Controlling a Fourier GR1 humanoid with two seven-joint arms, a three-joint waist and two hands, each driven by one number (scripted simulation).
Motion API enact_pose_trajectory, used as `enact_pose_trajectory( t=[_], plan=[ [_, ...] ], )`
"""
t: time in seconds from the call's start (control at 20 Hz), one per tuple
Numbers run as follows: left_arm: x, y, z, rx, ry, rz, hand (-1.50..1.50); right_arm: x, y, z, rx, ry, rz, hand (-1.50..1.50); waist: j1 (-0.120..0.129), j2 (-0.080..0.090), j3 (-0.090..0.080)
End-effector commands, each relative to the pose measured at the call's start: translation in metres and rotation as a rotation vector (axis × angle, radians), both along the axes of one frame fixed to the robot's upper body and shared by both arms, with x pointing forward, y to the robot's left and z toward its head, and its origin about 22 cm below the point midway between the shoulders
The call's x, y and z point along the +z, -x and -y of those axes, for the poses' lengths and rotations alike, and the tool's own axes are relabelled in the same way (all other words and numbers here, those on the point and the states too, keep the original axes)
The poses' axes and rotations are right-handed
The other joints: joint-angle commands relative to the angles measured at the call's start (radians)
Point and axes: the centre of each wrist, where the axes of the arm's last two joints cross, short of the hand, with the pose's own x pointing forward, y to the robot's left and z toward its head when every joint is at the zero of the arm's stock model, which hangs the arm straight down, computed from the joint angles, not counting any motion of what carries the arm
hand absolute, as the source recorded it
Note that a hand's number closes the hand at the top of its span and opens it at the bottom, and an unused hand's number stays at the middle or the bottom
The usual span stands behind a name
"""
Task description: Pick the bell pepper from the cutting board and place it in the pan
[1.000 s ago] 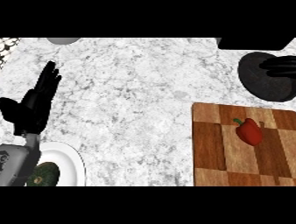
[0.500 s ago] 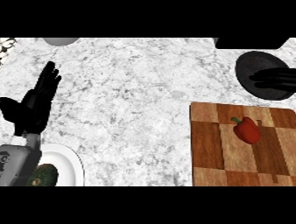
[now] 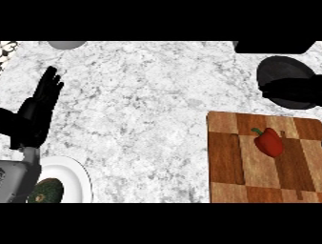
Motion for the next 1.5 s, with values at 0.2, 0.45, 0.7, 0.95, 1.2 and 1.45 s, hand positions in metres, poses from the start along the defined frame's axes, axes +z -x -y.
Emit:
enact_pose_trajectory(
  t=[0.2, 0.45, 0.7, 0.95, 1.2, 1.45],
  plan=[
    [-0.006, 0.0, -0.004, 0.017, -0.017, 0.0, 0.0, -0.029, -0.007, 0.001, 0.122, 0.054, -0.101, -1.5, -0.002, 0.0, 0.0],
    [-0.018, 0.006, -0.006, 0.01, 0.002, -0.005, 0.0, -0.027, -0.011, -0.023, 0.144, 0.093, -0.09, -1.5, -0.007, -0.002, 0.0],
    [-0.006, 0.006, -0.023, 0.008, -0.005, -0.025, 0.0, -0.05, 0.003, -0.027, 0.134, 0.205, -0.01, -1.5, -0.012, -0.004, 0.0],
    [-0.018, -0.01, 0.0, 0.023, -0.019, -0.015, 0.0, -0.052, 0.0, -0.033, 0.146, 0.275, 0.03, -1.5, -0.018, -0.003, 0.0],
    [-0.012, 0.0, 0.003, 0.026, 0.0, 0.009, 0.0, -0.075, 0.01, -0.048, 0.134, 0.318, 0.038, -1.5, -0.014, -0.004, 0.0],
    [-0.008, 0.0, 0.0, 0.009, 0.006, -0.015, 0.0, -0.077, 0.005, -0.014, 0.131, 0.319, 0.026, -1.5, -0.011, -0.003, 0.0]
  ],
)
